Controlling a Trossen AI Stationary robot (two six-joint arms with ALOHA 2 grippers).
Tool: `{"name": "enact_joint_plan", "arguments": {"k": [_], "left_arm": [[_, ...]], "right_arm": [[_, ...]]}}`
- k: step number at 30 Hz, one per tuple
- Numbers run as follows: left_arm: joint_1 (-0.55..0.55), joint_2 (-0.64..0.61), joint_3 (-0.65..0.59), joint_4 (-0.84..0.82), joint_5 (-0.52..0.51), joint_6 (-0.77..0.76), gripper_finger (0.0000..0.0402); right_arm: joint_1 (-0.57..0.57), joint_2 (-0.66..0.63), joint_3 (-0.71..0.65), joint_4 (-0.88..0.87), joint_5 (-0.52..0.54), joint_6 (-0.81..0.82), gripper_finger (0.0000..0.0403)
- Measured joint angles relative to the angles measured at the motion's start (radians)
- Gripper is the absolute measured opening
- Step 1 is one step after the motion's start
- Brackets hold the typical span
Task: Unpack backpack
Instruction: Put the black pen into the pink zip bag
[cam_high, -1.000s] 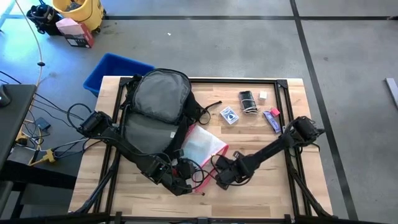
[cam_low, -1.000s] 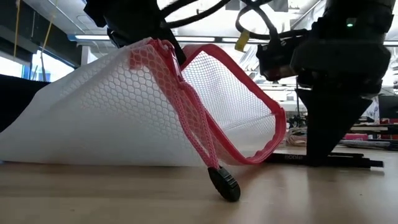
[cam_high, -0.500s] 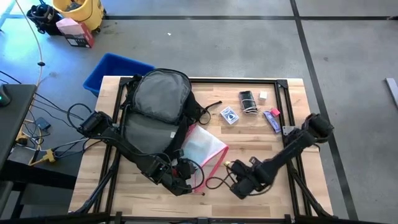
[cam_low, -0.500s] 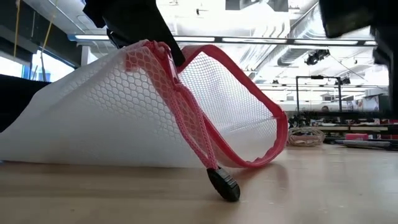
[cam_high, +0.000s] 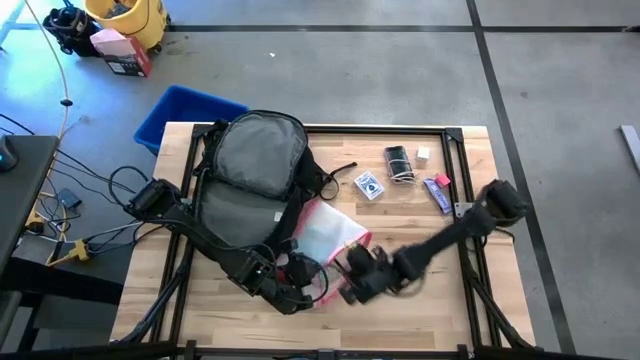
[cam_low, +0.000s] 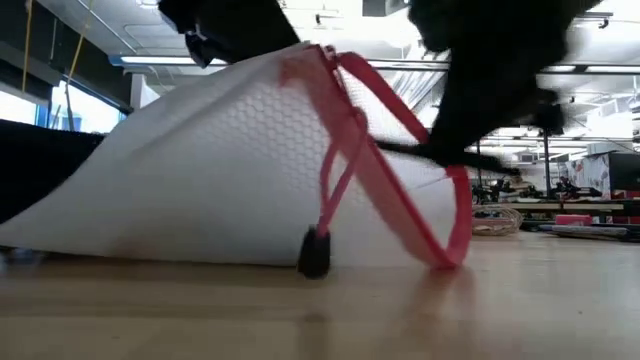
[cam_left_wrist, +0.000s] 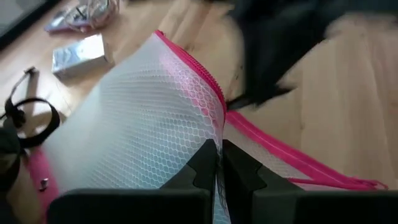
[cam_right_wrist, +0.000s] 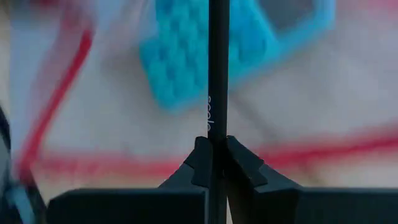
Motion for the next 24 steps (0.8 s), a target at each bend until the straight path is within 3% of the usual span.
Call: {"name": "enact_joint_plan", "arguments": {"k": [5,10,13,19,24], "left_arm": [[0.001,0.0,0.0,0.015,-0.014,0.02,0.0],[0.001,0.0,0.0,0.003,-0.015,0.022,0.0],[0.001,0.0,0.0,0.004,-0.012,0.023,0.0],[0.0,0.0,0.0,0.0,-0.005,0.023,0.0],[-0.002,0.0,0.003,-0.078,0.06,0.032,0.0]], "right_arm": [[-0.144,0.039,0.0,0.119,-0.029,-0.048,0.0005],[-0.209,0.056,0.001,0.213,-0.072,-0.111,0.0047],[-0.213,0.057,0.001,0.238,-0.079,-0.126,0.0091],[-0.183,0.051,0.001,0.289,-0.128,-0.315,0.0177],[-0.11,0.021,0.001,0.238,-0.127,-0.44,0.0209]]}}
